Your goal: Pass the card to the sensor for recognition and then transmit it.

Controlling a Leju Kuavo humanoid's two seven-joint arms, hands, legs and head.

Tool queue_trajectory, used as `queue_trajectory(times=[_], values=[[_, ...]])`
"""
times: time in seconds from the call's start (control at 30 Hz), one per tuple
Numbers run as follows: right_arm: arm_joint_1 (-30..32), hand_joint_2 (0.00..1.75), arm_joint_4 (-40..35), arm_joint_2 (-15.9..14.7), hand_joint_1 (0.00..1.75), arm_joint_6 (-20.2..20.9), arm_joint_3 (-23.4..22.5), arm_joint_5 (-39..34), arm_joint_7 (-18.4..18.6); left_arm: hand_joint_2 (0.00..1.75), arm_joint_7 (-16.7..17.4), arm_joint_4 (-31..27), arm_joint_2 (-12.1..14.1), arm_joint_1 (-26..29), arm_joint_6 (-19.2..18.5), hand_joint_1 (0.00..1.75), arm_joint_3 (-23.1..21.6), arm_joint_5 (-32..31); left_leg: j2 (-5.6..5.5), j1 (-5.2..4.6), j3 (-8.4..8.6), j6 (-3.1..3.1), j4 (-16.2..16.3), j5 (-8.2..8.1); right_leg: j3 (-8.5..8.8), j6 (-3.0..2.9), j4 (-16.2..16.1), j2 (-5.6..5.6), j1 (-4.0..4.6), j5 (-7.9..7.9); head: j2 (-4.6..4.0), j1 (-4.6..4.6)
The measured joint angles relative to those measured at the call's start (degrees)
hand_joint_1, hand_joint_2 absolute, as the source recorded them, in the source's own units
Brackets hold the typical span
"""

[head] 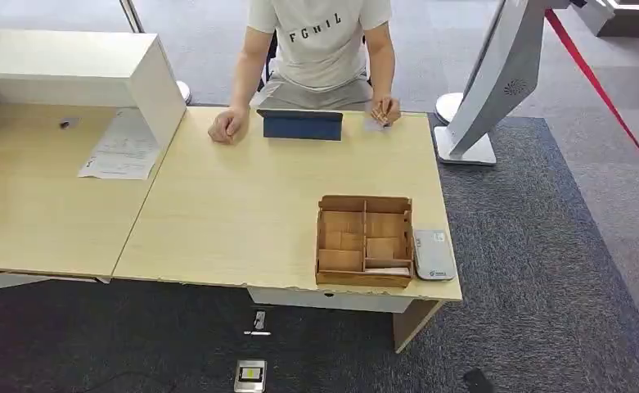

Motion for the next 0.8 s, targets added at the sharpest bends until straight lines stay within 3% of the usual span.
queue_trajectory(times=[0.1,0.3,0.6,0.8], values=[[0.04,0.0,0.35,0.94,0.0,-0.13,0.0,0.13,0.11,0.0,-0.76,0.0,0.0,0.02,1.14,0.0,0.02,0.22,0.0,-0.01,0.01,0.0,0.01,0.0,0.0,0.0,-0.01,0.0,-0.02,0.0,0.0,0.0],[0.61,0.0,0.94,1.59,0.0,-0.42,0.0,-0.72,0.5,0.0,-1.75,0.0,0.02,0.14,8.65,0.0,0.35,1.97,0.0,-0.01,0.0,0.0,0.0,0.0,0.0,0.0,-0.01,0.0,-0.02,0.0,0.0,0.0],[0.94,0.0,1.49,2.09,0.0,-0.59,0.0,-1.44,0.48,0.0,-2.23,0.0,0.33,0.42,12.07,0.0,1.18,4.89,0.0,-0.01,0.0,0.0,0.0,0.0,0.0,0.0,-0.01,0.0,-0.01,0.0,0.0,0.0],[1.1,0.0,1.79,2.53,0.0,-0.57,0.02,-2.34,0.33,0.0,-1.77,0.02,0.98,1.32,12.35,0.0,3.39,9.31,0.01,-0.01,0.0,0.0,0.0,0.0,-0.01,0.0,0.0,0.0,0.0,0.0,0.0,0.0]])
